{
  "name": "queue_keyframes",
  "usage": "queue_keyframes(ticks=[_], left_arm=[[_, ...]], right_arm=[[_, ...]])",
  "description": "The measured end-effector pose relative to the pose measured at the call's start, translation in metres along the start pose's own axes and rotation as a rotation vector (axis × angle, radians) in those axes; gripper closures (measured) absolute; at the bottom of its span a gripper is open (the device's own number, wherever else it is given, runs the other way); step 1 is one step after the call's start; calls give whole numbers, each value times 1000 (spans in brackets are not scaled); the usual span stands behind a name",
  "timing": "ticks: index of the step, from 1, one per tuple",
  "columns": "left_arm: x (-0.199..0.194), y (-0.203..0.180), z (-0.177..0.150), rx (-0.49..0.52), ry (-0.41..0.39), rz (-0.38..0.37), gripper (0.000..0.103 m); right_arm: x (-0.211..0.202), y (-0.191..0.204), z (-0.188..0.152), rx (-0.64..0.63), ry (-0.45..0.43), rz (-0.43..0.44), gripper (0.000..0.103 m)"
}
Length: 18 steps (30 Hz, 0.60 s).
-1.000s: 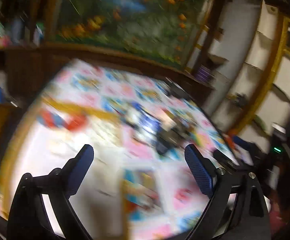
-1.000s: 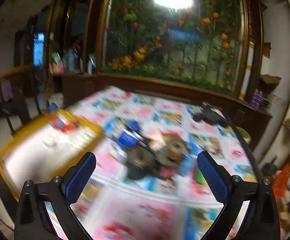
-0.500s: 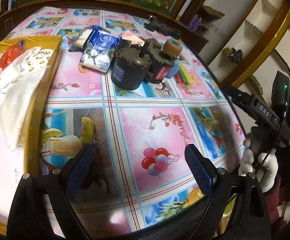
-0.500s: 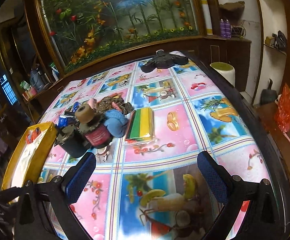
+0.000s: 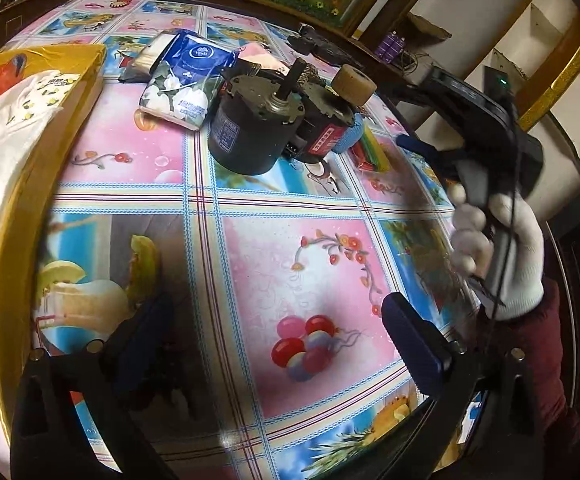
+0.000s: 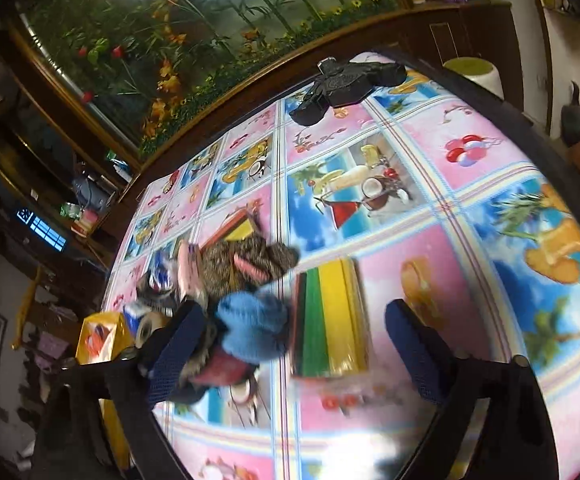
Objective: Organize soft objects
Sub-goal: 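Grasp the blue towel with left while right grasps the striped sponge pack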
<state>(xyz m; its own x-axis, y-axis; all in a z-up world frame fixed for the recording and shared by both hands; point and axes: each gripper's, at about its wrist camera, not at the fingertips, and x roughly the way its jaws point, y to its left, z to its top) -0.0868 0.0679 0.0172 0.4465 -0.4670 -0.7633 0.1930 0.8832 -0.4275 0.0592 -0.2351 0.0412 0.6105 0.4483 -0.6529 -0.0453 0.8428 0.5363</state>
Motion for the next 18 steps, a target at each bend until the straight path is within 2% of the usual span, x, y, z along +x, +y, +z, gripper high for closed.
queue_keyframes(ticks=[1, 4, 5, 9, 11, 13, 16, 18], left_arm=[[1, 0, 0, 10, 0, -4, 0], [1, -2, 0, 41, -6, -2, 0], [1, -3, -1, 53, -10, 4, 0], [2, -10, -6, 101, -42, 32, 0], [2, -12, -7, 108, -38, 45, 0], [2, -10, -6, 101, -41, 37, 0], [1, -7, -6, 89, -48, 20, 0], [0, -6, -6, 84, -51, 13, 0]], right_arm=[[8, 0, 5, 4, 6, -3, 24], [34, 1, 18, -35, 22, -171, 28], [41, 1, 20, -49, 28, -193, 28], [66, 11, 16, -153, 105, -222, 34], [70, 19, 15, -219, 118, -238, 45], [67, 19, 14, -231, 155, -235, 52], [55, 18, -4, -284, 204, -233, 53], [38, 19, -22, -319, 245, -173, 53]])
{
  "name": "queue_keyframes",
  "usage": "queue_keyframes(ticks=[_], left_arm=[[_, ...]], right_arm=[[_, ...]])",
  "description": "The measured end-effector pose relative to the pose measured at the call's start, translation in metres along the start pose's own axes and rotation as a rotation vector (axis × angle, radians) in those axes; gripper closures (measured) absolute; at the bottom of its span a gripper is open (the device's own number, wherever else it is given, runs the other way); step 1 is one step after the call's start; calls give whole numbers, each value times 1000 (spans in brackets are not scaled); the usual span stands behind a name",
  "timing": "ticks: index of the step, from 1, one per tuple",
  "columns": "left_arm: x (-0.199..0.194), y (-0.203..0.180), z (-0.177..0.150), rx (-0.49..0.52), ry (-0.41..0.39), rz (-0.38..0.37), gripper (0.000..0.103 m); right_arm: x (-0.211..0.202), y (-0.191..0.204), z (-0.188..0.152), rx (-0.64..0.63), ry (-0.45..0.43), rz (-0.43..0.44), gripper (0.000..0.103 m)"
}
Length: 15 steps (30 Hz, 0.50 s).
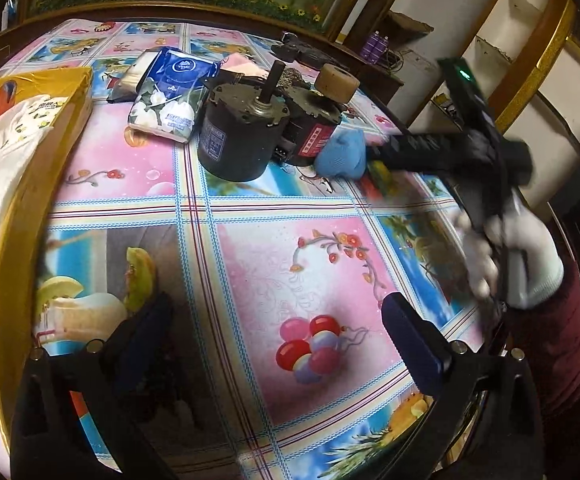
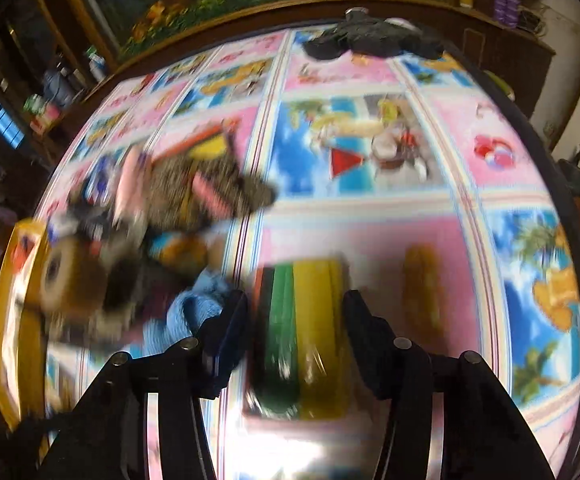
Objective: Organize soft objects
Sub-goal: 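Grasp the blue towel with left while right grasps the striped sponge pack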
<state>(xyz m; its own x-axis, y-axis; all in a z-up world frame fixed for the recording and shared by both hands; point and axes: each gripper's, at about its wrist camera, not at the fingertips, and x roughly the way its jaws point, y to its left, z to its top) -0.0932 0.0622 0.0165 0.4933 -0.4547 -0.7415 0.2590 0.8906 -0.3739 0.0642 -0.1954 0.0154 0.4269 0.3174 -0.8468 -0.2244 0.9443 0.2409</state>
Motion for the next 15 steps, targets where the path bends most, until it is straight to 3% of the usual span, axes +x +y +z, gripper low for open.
queue_keyframes(ticks=[3, 4, 6, 9, 13, 15], left_arm=[[0, 0, 0, 2, -3, 2, 0], [0, -1, 0, 5, -4, 5, 0], [0, -2, -1, 12, -6, 15, 0], [1, -7, -3, 29, -3, 39, 0], [2, -12, -4, 55, 25, 51, 0], [0, -9, 0, 23, 49, 22, 0]], right_arm=[[-18, 12, -36, -99, 62, 194, 53], [-24, 14, -46, -120, 59, 206, 53], [-37, 12, -60, -137, 14, 162, 52], [-49, 0, -65, -97, -69, 64, 41], [-48, -5, -72, -24, -86, 110, 40], [-45, 2, -82, -38, -79, 123, 40]])
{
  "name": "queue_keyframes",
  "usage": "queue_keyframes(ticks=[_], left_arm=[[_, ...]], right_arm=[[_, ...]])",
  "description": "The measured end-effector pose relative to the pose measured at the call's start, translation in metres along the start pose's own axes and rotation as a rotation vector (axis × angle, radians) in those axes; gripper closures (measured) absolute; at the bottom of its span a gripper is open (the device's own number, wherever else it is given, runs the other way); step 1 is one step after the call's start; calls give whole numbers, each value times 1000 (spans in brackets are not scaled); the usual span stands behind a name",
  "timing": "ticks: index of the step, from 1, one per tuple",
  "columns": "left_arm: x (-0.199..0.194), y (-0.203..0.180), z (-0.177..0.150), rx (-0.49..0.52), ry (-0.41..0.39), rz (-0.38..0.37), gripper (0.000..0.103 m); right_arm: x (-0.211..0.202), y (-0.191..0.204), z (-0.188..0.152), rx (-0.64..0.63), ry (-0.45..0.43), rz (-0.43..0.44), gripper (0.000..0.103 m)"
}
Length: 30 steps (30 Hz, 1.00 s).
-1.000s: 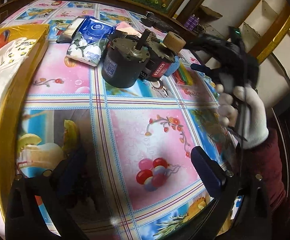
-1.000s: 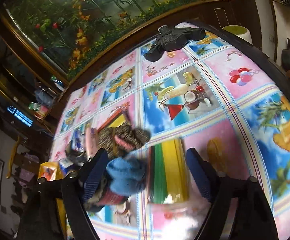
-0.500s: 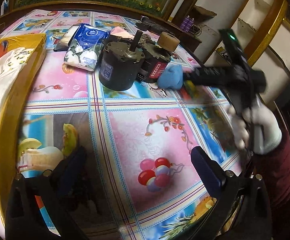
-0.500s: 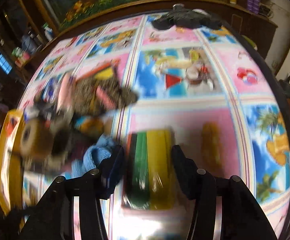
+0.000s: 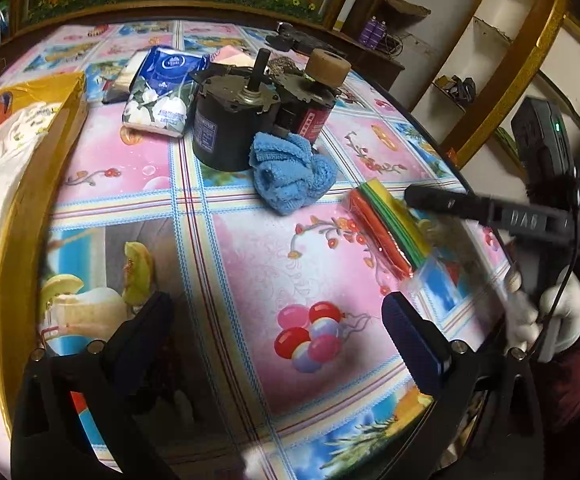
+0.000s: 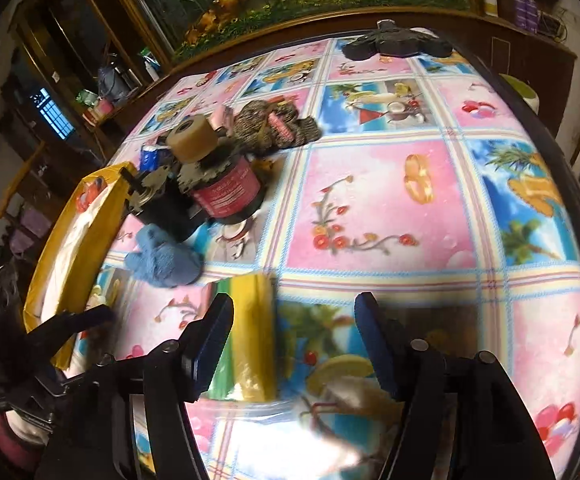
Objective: Organize soft objects
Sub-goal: 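Grasp the blue towel with left while right grasps the striped sponge pack, then carry the blue towel with left while right carries the sponge pack into the box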
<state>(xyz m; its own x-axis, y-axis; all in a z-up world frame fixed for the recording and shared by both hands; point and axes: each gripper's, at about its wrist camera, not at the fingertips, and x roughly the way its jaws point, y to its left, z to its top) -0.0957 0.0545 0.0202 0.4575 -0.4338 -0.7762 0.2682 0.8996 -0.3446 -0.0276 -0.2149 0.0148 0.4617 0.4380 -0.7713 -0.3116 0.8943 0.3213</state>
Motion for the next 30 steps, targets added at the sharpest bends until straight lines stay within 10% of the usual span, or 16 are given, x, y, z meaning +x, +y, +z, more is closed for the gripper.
queue_keyframes(ticks=[7, 13, 23, 24, 26, 30], left_arm=[[-15, 15, 32, -155, -44, -41, 0], [4, -11, 60, -93, -61, 2, 0], [59, -17, 69, -56, -13, 114, 2], [61, -19, 69, -32, 2, 120, 8], [59, -28, 66, 48, 12, 166, 66], [44, -31, 57, 84, 20, 132, 65]], right_arm=[[16, 31, -13, -74, 16, -41, 22], [20, 50, -21, -174, 17, -127, 55], [6, 37, -26, -149, 6, -62, 55], [6, 37, -26, -150, 6, -63, 55], [5, 38, -26, -152, 4, -69, 55], [4, 41, -29, -145, -2, -99, 57]])
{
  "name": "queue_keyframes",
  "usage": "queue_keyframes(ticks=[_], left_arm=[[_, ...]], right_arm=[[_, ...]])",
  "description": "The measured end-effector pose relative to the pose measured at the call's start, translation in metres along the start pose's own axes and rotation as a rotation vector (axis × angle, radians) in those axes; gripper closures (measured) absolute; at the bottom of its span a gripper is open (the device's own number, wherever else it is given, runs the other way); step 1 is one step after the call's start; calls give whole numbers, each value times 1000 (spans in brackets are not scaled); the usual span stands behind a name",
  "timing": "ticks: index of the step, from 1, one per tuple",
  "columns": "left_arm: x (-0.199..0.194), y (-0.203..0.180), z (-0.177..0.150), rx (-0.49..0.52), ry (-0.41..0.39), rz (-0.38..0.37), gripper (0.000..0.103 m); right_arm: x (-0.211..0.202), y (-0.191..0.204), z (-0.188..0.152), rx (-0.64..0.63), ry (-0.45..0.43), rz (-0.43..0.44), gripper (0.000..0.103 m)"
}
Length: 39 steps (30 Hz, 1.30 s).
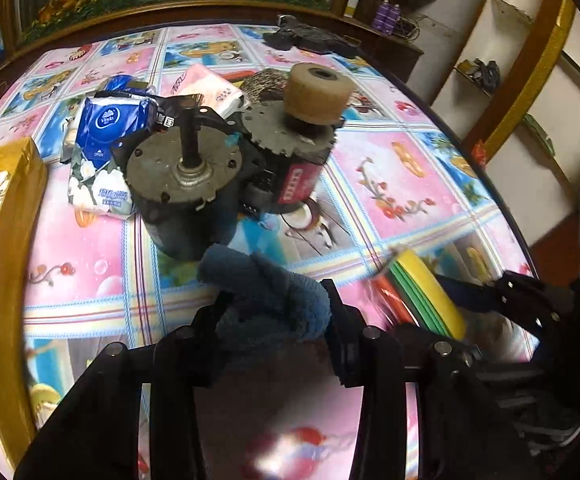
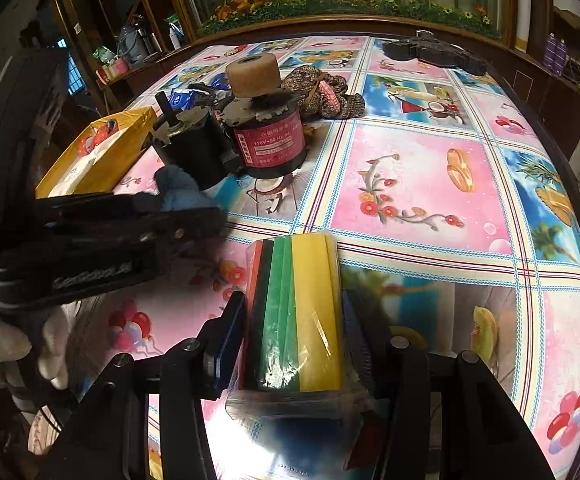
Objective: Organize soft objects
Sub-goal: 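Carry the blue towel with left while right carries the sponge pack into the box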
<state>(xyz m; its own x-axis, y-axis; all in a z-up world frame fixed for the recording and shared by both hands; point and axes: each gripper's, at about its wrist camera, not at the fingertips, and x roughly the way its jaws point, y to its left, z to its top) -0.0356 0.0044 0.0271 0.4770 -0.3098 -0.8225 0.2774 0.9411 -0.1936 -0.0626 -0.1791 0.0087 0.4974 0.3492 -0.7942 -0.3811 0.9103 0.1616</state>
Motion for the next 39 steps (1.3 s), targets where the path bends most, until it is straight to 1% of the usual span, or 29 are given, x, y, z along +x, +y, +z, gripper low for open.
queue_keyframes(ticks=[2, 4, 9, 12, 14, 18, 23, 27, 32, 35, 39], left_arm=[[-13, 3, -8, -5, -18, -30, 65], [-31, 8, -15, -21, -44, -74, 65], [-82, 34, -28, -82, -133, -157, 65], [-112, 58, -36, -120, -179, -171, 65], [-130, 78, -41, -140, -207, -149, 65], [-154, 133, -50, -209, -238, -45, 65], [-152, 210, -58, -301, -182, 98, 65], [-136, 256, -59, -364, -122, 167, 65], [-109, 293, -42, -416, -56, 204, 65], [-98, 308, -30, -426, -51, 214, 63], [-83, 318, -16, -442, -54, 202, 62]], right_arm=[[-2, 3, -2, 5, -1, -11, 62], [-6, 4, -5, 22, 0, 0, 63], [-27, 16, -6, 24, -31, -3, 64], [-40, 33, -2, 0, -49, 13, 64], [-48, 51, 0, -35, -60, 14, 64], [-59, 86, 8, -98, -68, 54, 64], [-50, 136, 26, -158, -47, 124, 64], [-34, 182, 46, -214, -25, 181, 64], [-6, 235, 76, -274, 9, 233, 64], [18, 257, 95, -278, 46, 270, 64], [58, 280, 114, -268, 107, 305, 64]])
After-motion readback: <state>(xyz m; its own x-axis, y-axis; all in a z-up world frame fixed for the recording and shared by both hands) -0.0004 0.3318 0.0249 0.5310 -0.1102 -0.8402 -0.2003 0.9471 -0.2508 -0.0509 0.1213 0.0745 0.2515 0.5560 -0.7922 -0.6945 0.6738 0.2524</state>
